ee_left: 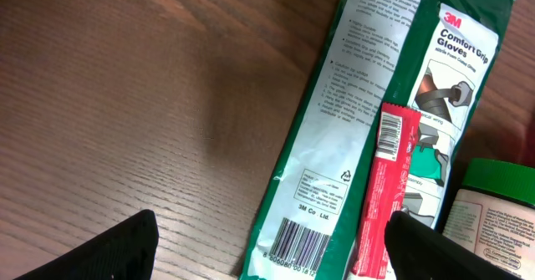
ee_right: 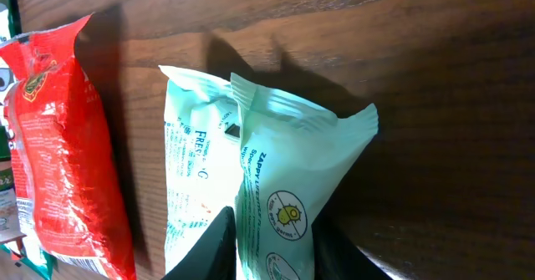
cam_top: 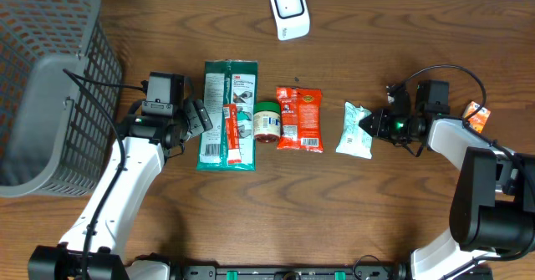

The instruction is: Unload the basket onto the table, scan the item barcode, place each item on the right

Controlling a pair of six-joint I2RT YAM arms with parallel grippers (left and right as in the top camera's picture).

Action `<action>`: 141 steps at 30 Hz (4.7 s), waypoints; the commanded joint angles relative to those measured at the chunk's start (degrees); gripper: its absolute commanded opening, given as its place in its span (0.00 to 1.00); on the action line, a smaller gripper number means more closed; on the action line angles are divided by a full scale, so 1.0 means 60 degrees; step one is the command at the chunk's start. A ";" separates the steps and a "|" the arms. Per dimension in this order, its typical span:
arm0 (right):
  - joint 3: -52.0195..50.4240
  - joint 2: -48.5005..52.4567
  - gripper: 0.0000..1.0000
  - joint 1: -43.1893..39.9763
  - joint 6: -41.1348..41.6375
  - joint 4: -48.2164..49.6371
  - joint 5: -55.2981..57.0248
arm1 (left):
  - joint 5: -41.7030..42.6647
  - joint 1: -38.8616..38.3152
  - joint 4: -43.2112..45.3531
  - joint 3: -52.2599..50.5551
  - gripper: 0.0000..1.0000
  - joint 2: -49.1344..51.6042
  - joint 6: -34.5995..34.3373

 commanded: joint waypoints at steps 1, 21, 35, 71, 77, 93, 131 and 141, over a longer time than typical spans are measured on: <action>-0.0022 0.0160 0.23 0.0109 -0.0040 -0.0040 -0.0076 | -0.0189 0.0033 -0.0018 0.0160 0.87 -0.0051 0.0095; -0.0018 -0.0208 0.01 -0.0729 -0.1523 0.0011 -0.4597 | -0.0189 0.0033 -0.0022 0.0160 0.87 -0.0051 0.0095; 0.0408 -0.1341 0.01 -0.0714 -0.0586 -0.0233 -0.5198 | -0.0189 0.0033 -0.0022 0.0160 0.87 -0.0051 0.0095; 1.1322 0.0120 0.01 0.5431 -0.2998 -0.5912 0.7431 | -0.0189 0.0033 -0.0018 0.0160 0.87 -0.0051 0.0095; 1.1318 0.1694 0.01 0.6043 -0.4994 -0.3424 0.9493 | -0.0189 0.0033 -0.0022 0.0160 0.87 -0.0051 0.0095; 1.1318 0.5581 0.01 0.6444 -0.9530 0.3748 1.1857 | -0.0189 0.0033 -0.0022 0.0160 0.87 -0.0051 0.0095; 1.1322 0.8160 0.01 0.6218 -1.2072 0.8925 1.1038 | -0.0189 0.0033 -0.0022 0.0160 0.87 -0.0051 0.0095; 1.1318 0.8295 0.01 0.6069 -1.1967 0.8218 1.0743 | -0.0189 0.0033 -0.0018 0.0160 0.87 -0.0051 0.0095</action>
